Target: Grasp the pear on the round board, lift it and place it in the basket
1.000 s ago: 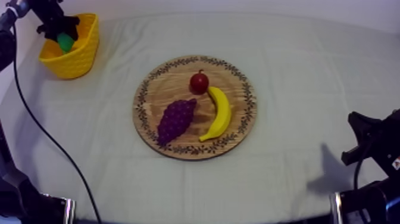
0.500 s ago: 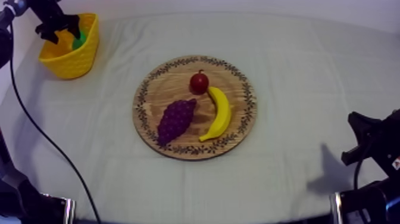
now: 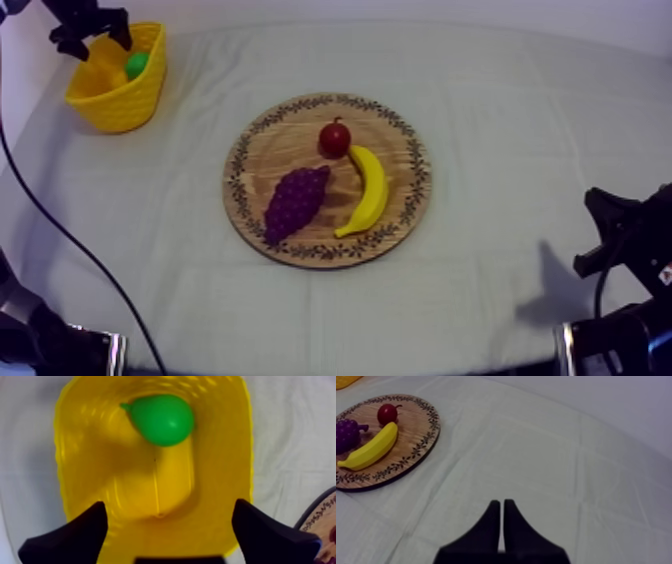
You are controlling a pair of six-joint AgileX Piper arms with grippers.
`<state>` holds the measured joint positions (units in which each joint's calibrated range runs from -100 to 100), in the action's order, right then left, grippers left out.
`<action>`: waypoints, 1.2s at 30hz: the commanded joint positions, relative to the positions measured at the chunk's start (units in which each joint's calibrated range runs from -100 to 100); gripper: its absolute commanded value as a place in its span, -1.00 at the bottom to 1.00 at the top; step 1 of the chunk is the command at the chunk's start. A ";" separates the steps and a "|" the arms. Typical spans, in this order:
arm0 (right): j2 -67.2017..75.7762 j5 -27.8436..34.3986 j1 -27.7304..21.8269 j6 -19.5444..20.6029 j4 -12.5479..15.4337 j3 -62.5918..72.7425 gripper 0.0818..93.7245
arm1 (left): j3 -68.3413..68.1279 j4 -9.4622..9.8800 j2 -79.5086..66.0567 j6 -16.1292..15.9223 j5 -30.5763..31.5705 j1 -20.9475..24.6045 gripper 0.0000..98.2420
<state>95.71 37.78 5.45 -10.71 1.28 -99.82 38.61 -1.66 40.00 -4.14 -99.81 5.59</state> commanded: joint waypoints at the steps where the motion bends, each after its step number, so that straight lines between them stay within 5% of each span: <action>1: 0.04 0.04 -0.01 -0.01 0.01 0.05 -0.99 | -1.56 -0.17 -2.87 0.10 0.06 -0.10 0.92; 19: 0.04 0.04 -0.01 -0.01 0.01 0.05 -0.99 | -14.85 -0.13 -21.97 0.97 0.84 -1.45 0.70; 36: 0.04 0.04 -0.01 -0.01 0.01 0.05 -0.99 | -39.02 -0.65 -43.44 -1.90 14.65 -0.94 0.05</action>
<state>95.71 37.78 5.45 -10.73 1.28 -99.82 3.09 -2.25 -1.05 -5.98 -85.75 4.61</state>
